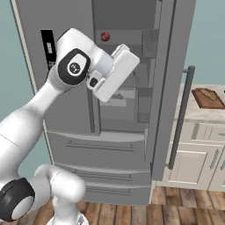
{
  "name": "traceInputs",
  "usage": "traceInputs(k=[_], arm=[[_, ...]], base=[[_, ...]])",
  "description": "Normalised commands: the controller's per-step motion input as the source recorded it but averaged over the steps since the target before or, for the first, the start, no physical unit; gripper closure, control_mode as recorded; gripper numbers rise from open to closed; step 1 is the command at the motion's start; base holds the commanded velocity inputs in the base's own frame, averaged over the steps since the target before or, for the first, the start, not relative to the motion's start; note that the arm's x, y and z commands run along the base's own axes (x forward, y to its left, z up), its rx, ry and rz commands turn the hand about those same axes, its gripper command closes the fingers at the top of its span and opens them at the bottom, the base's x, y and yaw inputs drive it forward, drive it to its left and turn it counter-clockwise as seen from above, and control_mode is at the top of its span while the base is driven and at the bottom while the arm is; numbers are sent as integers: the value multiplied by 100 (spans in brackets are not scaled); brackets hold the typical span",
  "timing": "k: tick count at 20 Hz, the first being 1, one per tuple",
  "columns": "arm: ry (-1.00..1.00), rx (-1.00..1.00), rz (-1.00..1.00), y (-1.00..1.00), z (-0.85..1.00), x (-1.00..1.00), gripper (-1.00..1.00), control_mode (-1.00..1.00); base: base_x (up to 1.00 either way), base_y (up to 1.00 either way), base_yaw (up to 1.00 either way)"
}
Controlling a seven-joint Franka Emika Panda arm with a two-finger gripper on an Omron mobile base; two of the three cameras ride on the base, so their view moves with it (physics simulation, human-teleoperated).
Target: Retrieve the sausage and cheese from the fridge and place them on the cutting board on the counter.
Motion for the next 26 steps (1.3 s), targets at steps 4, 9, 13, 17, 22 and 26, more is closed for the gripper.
traceInputs(k=[4, 9, 13, 17, 22, 26], arm=[[0, 0, 7, 100, -3, -20, -100, -100], [7, -1, 43, 100, 0, -4, -100, -100], [16, -12, 61, 100, 0, -19, -100, -100], [21, -17, 69, 88, -2, -11, -100, -100], [16, -17, 80, 51, -35, -7, -100, -100], [2, -7, 84, 6, -37, 2, -100, -100]], base=[[0, 0, 0], [0, 0, 0], [0, 0, 0], [0, 0, 0], [0, 0, 0], [0, 0, 0]])
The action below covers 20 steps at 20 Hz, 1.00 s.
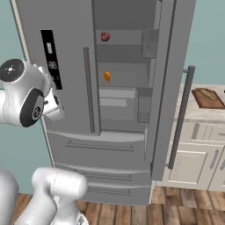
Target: Retrieve the sausage and cheese from the fridge and place them on the cutting board on the counter.
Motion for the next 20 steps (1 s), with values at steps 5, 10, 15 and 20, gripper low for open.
traceInputs(k=[5, 10, 15, 20], arm=[[12, -9, 72, 0, -1, 16, -100, -100], [10, -20, 48, 33, 1, 32, -100, -100], [7, -25, 20, 57, 5, 19, -100, -100], [-6, -25, 2, 13, -15, 23, -100, -100]], base=[[0, 0, 0], [0, 0, 0], [0, 0, 0], [0, 0, 0]])
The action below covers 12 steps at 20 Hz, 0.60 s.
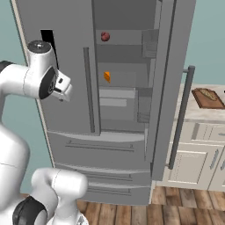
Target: Retrieve the sausage and cheese from the fridge and place them on the cutting board on the counter.
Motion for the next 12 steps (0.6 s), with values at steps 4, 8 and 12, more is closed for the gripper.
traceInputs(k=[4, 8, 12], arm=[[-15, -15, 0, -21, -20, 1, -100, -100], [-9, -7, 0, -35, -24, 32, -100, -100], [-7, 0, 0, -21, -9, 52, -100, -100]], base=[[0, 0, 0], [0, 0, 0], [0, 0, 0]])
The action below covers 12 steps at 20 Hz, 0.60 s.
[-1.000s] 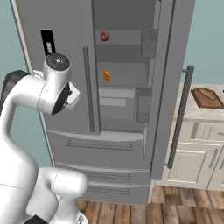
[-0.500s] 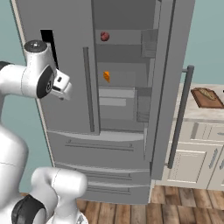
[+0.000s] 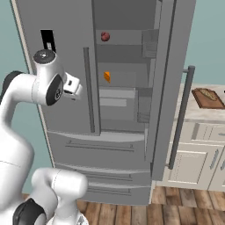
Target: Retrieve the sausage and cheese from the fridge and place them on the cutting board on the counter.
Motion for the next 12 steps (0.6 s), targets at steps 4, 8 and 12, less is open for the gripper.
traceInputs(k=[4, 8, 12], arm=[[-4, 0, 0, -19, -9, 80, -100, -100], [-8, 0, 1, 0, 0, 71, -100, -100], [-3, 0, 0, 0, 0, 28, -100, -100]], base=[[0, 0, 0], [0, 0, 0], [0, 0, 0]])
